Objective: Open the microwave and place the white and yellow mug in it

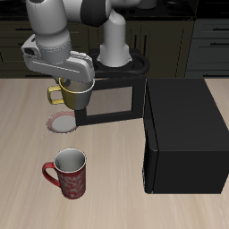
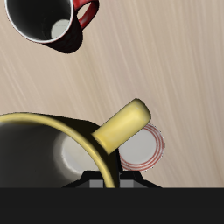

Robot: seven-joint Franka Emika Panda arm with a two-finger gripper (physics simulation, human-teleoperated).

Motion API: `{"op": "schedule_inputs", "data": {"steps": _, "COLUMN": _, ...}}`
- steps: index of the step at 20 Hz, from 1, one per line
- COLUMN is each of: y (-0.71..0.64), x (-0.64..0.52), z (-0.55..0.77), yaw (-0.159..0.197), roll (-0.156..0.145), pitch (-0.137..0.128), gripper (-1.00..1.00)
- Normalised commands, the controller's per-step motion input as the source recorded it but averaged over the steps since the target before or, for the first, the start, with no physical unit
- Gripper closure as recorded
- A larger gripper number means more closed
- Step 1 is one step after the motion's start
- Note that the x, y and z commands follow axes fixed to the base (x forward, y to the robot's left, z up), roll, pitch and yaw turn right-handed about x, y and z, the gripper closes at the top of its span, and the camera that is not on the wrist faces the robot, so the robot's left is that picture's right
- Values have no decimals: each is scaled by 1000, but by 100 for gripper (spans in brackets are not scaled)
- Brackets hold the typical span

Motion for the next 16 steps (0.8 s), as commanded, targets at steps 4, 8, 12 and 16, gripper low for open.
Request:
{"op": "schedule_inputs", "data": {"steps": 4, "y": -29, "x": -39, "z": -160, "yaw": -37, "roll": 14, "pitch": 47, "gripper": 100}}
{"op": "schedule_inputs", "data": {"steps": 8, "y": 1, "x": 18, "z": -164, "yaw": 12, "roll": 38, "pitch": 95, "gripper": 100}}
{"op": "schedule_inputs", "data": {"steps": 12, "y": 133, "x": 19, "z": -177, "yaw": 149, "roll": 7, "pitch": 54, "gripper": 100}}
{"op": "schedule_inputs", "data": {"steps": 16, "y": 285, "x": -79, "z": -72, "yaw": 141, "roll": 110, "pitch": 30, "gripper": 100}}
